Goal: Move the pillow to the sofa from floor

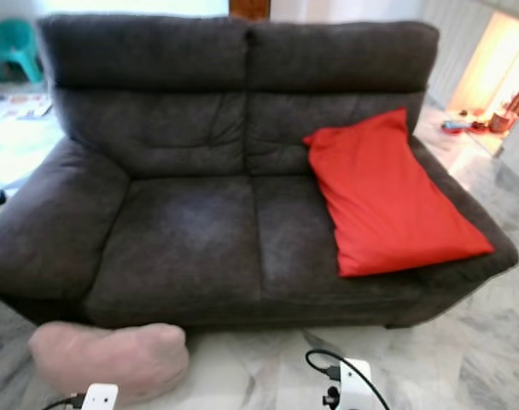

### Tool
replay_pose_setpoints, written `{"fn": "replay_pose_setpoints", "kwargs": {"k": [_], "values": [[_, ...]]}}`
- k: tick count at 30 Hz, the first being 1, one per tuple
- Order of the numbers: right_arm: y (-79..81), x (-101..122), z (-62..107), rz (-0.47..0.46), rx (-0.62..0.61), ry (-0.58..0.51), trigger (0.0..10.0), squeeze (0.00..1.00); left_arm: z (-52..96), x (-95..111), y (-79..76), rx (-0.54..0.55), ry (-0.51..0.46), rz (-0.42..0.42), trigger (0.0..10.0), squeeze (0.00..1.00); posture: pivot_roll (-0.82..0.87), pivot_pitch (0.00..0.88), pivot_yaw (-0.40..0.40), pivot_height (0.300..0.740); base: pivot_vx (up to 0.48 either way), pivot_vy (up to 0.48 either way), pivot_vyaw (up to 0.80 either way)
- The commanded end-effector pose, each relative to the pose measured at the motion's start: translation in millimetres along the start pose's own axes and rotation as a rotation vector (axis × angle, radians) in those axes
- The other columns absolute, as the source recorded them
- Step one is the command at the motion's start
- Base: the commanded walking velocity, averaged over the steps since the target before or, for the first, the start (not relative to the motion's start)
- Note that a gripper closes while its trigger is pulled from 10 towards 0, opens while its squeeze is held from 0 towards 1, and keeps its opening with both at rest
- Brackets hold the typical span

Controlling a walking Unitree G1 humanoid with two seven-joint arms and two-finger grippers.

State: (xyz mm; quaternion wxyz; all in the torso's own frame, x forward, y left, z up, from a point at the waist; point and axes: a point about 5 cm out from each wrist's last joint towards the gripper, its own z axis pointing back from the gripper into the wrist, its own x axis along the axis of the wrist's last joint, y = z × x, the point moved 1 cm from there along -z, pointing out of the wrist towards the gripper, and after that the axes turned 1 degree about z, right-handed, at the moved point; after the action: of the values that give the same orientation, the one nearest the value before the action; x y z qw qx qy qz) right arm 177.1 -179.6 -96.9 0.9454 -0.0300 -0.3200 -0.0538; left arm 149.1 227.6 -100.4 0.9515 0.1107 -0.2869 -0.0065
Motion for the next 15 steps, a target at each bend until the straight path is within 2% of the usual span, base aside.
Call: {"fn": "replay_pose_setpoints", "kwargs": {"k": [1, 15], "values": [[-5.2, -1.2, 0.5, -0.004, -0.014, 0.002, 10.0, 0.00, -0.3, 1.6, -3.5, -0.007, -0.003, 0.000, 10.0, 0.00, 0.00, 0.000, -0.047, 0.740, 0.000, 0.334, 0.00], [-4.0, -0.9, 0.4, -0.007, -0.008, 0.000, 10.0, 0.00, -1.4, 6.6, -4.2, -0.008, -0.017, -0.003, 10.0, 0.00, 0.00, 0.000, -0.046, 0.740, 0.000, 0.334, 0.00]]}}
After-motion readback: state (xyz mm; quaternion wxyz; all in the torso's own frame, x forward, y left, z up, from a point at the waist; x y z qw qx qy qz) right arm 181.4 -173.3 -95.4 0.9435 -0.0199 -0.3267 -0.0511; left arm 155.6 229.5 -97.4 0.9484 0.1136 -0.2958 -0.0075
